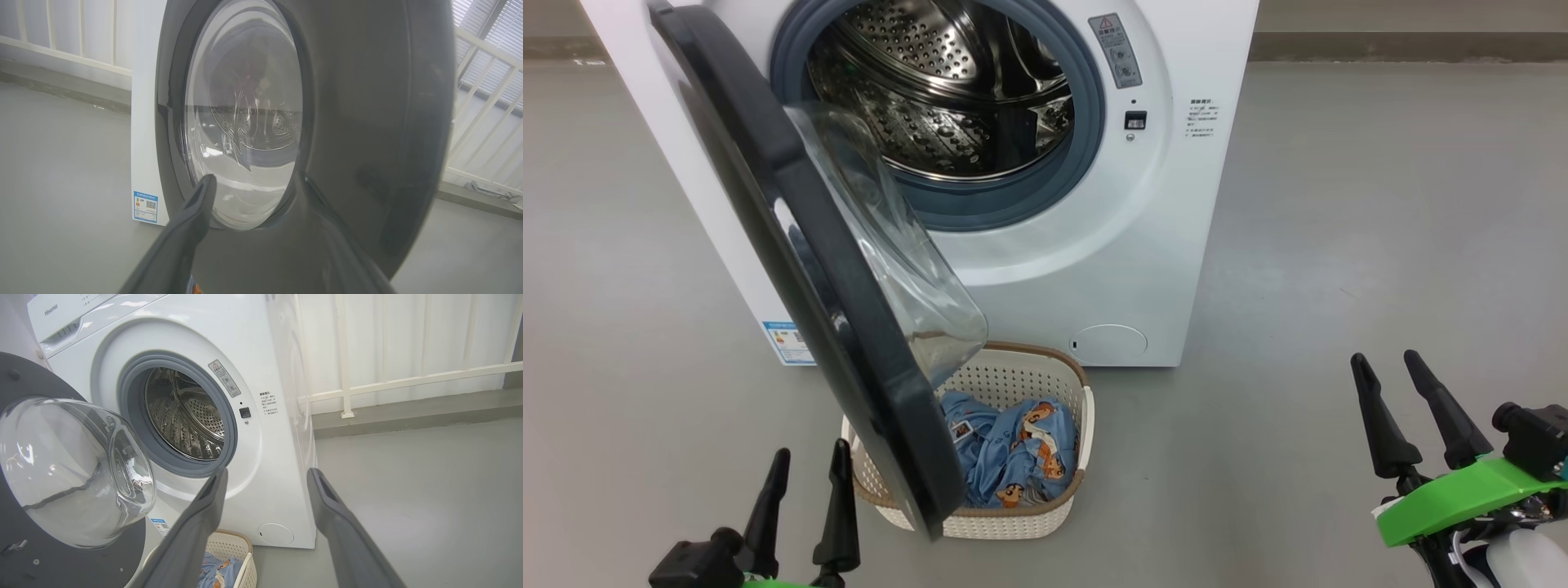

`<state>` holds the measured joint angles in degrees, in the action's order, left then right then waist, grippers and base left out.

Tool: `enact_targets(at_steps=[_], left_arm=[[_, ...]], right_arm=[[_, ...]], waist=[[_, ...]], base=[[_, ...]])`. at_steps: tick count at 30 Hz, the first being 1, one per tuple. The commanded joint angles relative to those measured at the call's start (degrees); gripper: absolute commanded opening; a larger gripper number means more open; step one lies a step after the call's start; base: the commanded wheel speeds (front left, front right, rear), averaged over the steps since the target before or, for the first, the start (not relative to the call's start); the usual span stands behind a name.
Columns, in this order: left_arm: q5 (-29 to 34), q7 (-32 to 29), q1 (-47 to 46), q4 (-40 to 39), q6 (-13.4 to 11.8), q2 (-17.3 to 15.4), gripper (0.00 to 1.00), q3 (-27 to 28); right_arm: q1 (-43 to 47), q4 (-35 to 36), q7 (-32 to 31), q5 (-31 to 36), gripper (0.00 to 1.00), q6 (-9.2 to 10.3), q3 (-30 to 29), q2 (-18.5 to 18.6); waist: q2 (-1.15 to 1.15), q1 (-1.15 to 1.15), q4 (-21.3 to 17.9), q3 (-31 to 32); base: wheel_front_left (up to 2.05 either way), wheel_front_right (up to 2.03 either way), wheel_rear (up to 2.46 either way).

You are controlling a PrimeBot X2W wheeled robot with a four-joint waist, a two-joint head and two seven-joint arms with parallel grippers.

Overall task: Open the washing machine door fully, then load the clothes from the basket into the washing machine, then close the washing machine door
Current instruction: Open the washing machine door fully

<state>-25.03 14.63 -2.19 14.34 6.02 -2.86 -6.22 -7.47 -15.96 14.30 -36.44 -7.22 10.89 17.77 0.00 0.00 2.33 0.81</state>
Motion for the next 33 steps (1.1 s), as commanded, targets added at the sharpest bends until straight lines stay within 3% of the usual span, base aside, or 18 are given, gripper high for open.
enact_targets(at_steps=[1,33], left_arm=[[0.8,0.4,-1.4,-1.5,0.1,-0.5,1.0,1.8],[3.1,0.4,-1.9,-0.9,0.1,-0.4,1.0,1.8]], right_arm=[[-0.7,0.9,0.7,1.1,1.0,-0.26,0.6,0.4],[-1.6,-3.1,0.7,2.8,1.0,-0.26,1.5,-0.6]], waist=[[0.0,0.0,0.1,0.1],[0.0,0.0,-0.1,0.5]], base=[[0.0,0.0,0.0],[0.0,0.0,0.0]])
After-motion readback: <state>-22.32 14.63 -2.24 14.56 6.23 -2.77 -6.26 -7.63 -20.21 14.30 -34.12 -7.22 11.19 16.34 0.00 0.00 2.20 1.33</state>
